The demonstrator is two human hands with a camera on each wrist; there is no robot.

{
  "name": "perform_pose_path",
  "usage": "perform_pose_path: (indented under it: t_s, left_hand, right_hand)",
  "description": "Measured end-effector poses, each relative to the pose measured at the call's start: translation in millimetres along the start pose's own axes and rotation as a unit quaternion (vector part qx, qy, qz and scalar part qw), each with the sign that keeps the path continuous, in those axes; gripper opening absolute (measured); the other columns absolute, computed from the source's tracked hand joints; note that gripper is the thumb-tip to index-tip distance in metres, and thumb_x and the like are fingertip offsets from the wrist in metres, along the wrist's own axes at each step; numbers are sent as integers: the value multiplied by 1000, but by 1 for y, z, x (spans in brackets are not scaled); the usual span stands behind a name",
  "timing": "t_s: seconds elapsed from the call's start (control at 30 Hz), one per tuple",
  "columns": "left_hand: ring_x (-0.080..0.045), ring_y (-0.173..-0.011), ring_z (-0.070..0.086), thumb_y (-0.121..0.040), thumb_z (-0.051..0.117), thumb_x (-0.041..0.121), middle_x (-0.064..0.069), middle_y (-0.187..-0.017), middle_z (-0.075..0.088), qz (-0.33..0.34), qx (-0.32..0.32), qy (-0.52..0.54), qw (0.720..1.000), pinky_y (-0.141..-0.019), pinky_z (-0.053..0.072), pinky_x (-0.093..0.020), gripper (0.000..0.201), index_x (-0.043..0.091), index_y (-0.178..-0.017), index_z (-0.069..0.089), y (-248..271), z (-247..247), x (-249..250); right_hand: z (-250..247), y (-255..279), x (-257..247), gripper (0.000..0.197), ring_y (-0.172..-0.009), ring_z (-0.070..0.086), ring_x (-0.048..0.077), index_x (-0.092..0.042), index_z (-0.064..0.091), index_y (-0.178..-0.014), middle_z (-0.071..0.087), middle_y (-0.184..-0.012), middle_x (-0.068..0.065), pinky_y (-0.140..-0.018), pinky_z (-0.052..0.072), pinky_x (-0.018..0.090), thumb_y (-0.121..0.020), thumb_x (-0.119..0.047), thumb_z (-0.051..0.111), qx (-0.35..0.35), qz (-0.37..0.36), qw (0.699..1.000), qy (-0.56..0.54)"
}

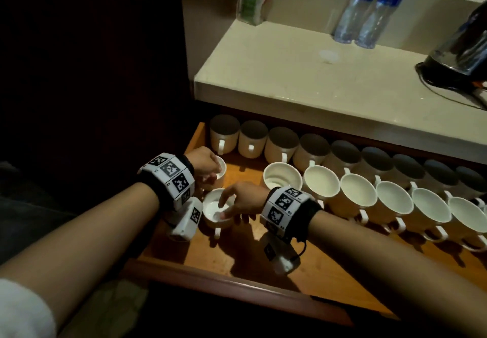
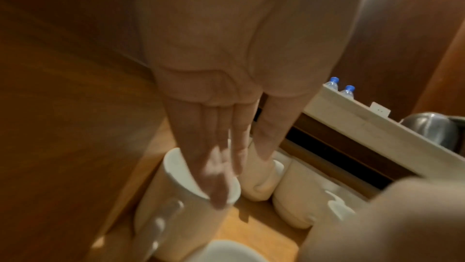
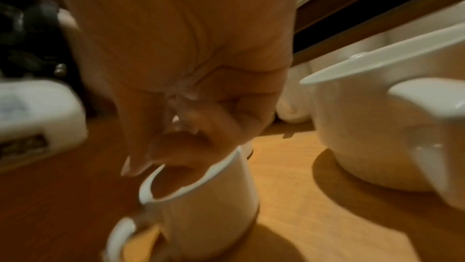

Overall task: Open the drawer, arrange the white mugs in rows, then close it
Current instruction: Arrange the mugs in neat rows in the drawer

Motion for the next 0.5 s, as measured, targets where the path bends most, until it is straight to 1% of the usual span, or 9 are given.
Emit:
perform_pose_path:
  t_s: [0.07,0.1,0.17,0.2,0.23,0.27,0.37,0.43,0.5]
  left_hand:
    - [-15,-57,51,-95,49,7,-10,-74,56,-2,-6,-10,1000,-51,43,-23,18,-2,-107,59,1,2,-2]
    - [-15,-57,52,-94,49,6,-8,-72,56,-7,-10,-20,1000,-52,44,-23,24,-6,-113,57,1,4,-4]
    - [-13,-56,52,-94,49,6,-6,-68,56,-10,-9,-46,999,-47,45,-19,26,-8,-114,58,1,5,-5]
    - [-13,-55,52,-94,49,6,-5,-67,55,-11,-8,-59,998,-46,44,-18,26,-8,-112,60,0,6,-6]
    - [-13,-54,51,-93,48,5,-6,-65,54,-11,-8,-67,998,-49,44,-20,25,-8,-111,61,0,6,-6]
    - [-14,-52,50,-93,48,3,-7,-63,53,-11,-10,-73,997,-51,44,-22,25,-9,-109,62,-1,6,-6]
    - [-13,-44,50,-92,46,-1,-8,-60,52,-13,-15,-87,996,-50,41,-22,21,-8,-104,62,-1,7,-6]
    - [-18,-53,52,-91,47,-2,-11,-65,56,-3,-9,-103,995,-51,41,-23,19,-6,-101,63,0,7,-3]
    - [-28,-69,60,-89,49,-2,-19,-81,64,8,-6,-122,992,-60,47,-30,25,-9,-108,63,-5,7,-3]
  right_hand:
    - [9,-2,-8,39,-60,54,17,-5,63,-115,68,-85,13,-49,42,17,-85,-30,67,-7,-6,994,106]
    - [12,-4,-10,40,-66,53,18,-2,66,-109,68,-88,16,-57,42,22,-86,-34,66,-9,-5,988,155]
    - [13,-8,-10,41,-63,50,20,2,68,-85,61,-69,12,-57,39,27,-86,-39,64,-4,6,977,211]
    - [12,-11,-9,43,-59,48,20,-1,64,-72,55,-60,7,-55,38,27,-86,-41,64,0,13,976,218]
    - [11,-13,-8,42,-56,47,19,-3,62,-67,50,-56,4,-55,39,27,-85,-41,65,1,17,976,219]
    - [9,-13,-7,40,-57,48,19,-4,63,-70,49,-56,3,-57,40,27,-85,-41,66,2,23,975,219]
    - [-1,-11,-3,36,-63,50,19,0,68,-93,55,-72,6,-54,38,25,-84,-35,68,21,31,974,221]
    - [-12,-10,1,34,-65,51,19,0,68,-98,61,-81,11,-61,42,26,-85,-31,67,53,37,973,222]
    - [-22,-10,6,30,-74,56,22,0,67,-99,67,-93,15,-69,44,27,-86,-27,65,84,49,971,218]
Point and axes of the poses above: each hand's wrist, its own y-axis away from the middle knuckle, its own z-axis out of the palm, x = y × z, the point moved 10 cm from there along -y, towards the middle knuckle
